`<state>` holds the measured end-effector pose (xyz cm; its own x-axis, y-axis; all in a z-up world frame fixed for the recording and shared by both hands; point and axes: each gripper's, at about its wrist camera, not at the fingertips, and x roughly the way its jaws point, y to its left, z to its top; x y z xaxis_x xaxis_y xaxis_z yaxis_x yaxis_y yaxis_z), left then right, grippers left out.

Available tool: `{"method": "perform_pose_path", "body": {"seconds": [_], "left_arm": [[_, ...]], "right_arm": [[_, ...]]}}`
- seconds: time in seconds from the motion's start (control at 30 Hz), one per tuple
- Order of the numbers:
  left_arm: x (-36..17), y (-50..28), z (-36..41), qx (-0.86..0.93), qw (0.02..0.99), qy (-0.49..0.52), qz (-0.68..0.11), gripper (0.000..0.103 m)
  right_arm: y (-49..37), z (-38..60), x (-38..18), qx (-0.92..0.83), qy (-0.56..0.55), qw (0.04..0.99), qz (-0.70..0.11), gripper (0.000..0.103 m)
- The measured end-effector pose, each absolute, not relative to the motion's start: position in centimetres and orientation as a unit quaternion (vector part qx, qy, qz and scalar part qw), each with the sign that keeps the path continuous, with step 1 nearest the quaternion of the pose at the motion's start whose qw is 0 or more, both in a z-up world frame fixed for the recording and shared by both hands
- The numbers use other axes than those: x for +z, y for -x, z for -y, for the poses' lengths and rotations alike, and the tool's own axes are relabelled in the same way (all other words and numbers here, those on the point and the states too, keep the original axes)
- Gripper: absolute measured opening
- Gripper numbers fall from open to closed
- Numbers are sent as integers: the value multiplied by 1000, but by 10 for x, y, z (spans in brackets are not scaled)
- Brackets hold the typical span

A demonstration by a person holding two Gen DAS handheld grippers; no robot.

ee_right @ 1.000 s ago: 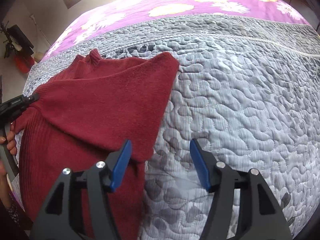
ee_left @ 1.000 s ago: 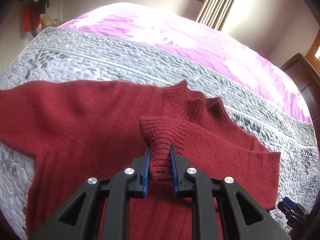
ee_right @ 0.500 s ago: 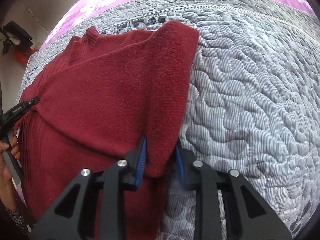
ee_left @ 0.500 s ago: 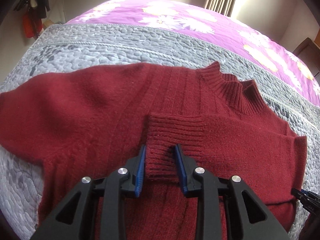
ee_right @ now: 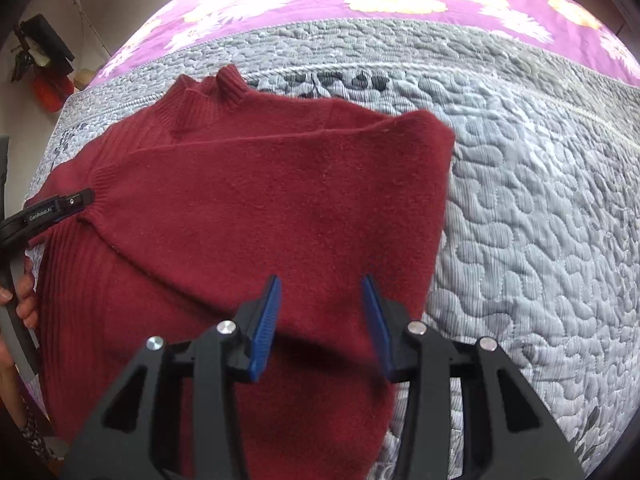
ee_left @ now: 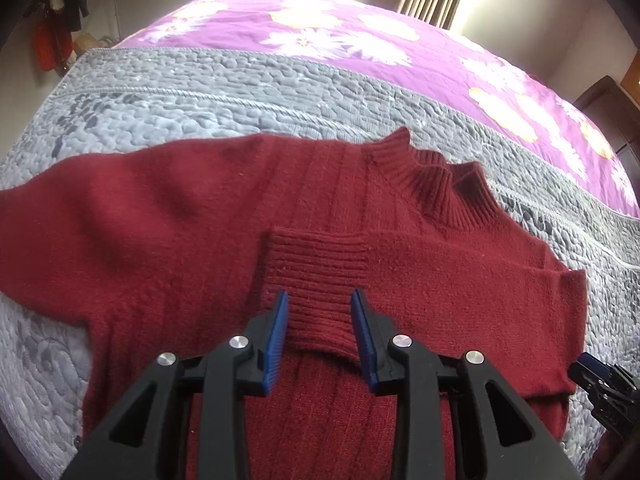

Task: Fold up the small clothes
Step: 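Grasp the other sleeve cuff with the left tool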

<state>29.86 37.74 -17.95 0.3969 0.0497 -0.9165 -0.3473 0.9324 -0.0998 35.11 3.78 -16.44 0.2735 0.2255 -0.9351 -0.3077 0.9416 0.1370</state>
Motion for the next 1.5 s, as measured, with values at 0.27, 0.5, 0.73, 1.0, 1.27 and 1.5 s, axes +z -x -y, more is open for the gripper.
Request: {"method": "perform_pose_path", "body": {"seconds": [0.27,0.5,0.73,1.0,1.27,1.5], "left_arm": [[-203,-298,-377,120,822,133,-541,32],[-170,-280,-401,106,827,158,-529,64],[-147,-206,-534,211,796,199,-531,67],[-160,-114,-696,359,737,283,-497,64],[-120,-98,-724,378,776,169,-476,64],[-137,-131,-753,343,768,153,-519,64]], "right_arm": [[-356,-38,-195,161,23,792,-588,46],[-355,-59,-156,158,30,795,-585,60],[-356,-94,-147,175,52,793,-581,60],[-349,-107,-162,174,61,788,-587,60],[-351,-116,-174,167,80,781,-596,60],[-355,-122,-184,168,64,775,-605,61]]}}
